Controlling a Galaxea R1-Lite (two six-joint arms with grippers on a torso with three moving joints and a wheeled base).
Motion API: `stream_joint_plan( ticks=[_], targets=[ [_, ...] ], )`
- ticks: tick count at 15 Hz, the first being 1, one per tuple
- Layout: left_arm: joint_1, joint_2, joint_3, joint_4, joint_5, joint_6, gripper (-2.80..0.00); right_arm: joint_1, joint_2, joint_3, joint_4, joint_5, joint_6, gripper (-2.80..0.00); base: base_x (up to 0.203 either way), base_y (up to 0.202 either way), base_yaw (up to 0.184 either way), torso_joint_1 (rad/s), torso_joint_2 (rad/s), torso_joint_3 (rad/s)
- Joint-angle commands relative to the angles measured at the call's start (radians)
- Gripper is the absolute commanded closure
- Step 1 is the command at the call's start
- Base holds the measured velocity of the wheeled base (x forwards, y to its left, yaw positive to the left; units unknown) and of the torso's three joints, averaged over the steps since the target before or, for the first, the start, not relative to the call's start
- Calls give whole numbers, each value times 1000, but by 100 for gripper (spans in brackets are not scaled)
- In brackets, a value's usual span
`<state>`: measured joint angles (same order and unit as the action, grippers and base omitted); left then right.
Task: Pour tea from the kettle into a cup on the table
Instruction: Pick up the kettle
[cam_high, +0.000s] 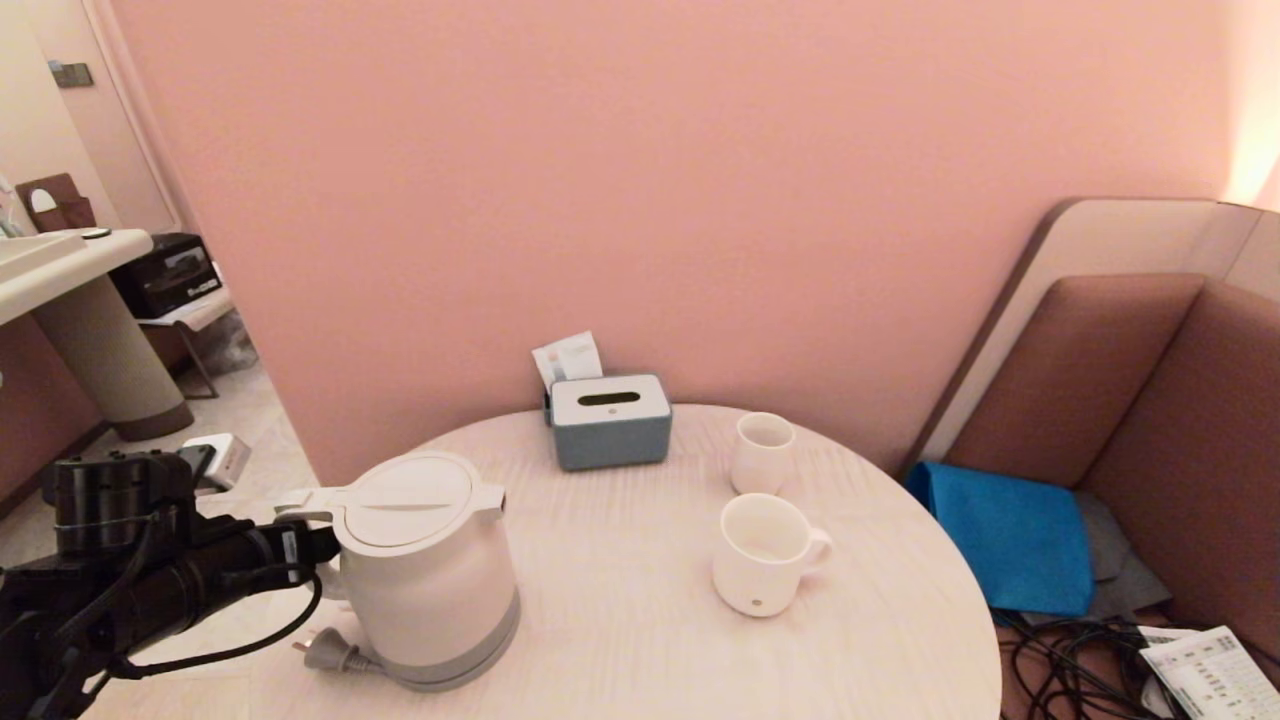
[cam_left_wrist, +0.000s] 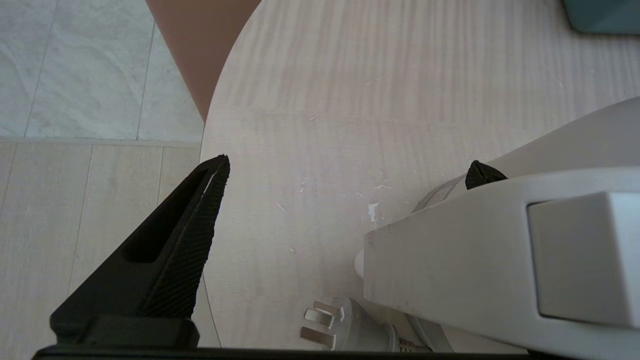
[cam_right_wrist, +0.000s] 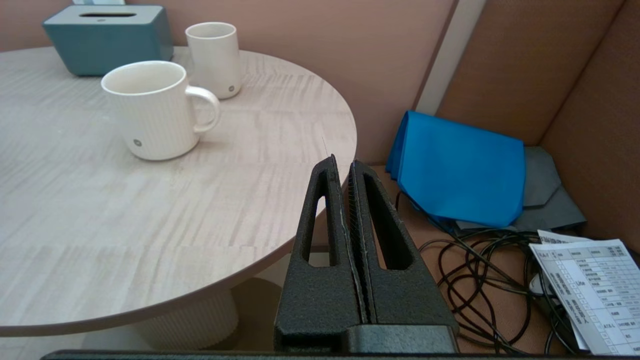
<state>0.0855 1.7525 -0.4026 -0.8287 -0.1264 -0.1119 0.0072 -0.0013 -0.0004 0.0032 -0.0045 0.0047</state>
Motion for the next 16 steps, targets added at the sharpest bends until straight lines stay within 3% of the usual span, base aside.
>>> stream_joint_plan(
  ticks=[1,3,4,7,8,9,16],
  targets=[
    [-1,-7,-5,-4,-1,-2,-280,0,1,-1,0,0,0,0,0,0,0,0,0,0],
    [-1,-8,1,-4,0,1,-280,0,1,0,0,0,0,0,0,0,0,0,0,0],
    [-1,-6,2,-4,1,4,0,0,1,0,0,0,0,0,0,0,0,0,0,0],
    [0,-8,2,-4,2,3,0,0,1,0,0,0,0,0,0,0,0,0,0,0],
    [0,-7,1,-4,2,3,-182,0,1,-1,0,0,0,0,0,0,0,0,0,0],
    [0,-7,2,-4,2,3,-280,0,1,0,0,0,0,0,0,0,0,0,0,0],
    [0,-2,4,-6,2,0,-280,0,1,0,0,0,0,0,0,0,0,0,0,0]
  ],
)
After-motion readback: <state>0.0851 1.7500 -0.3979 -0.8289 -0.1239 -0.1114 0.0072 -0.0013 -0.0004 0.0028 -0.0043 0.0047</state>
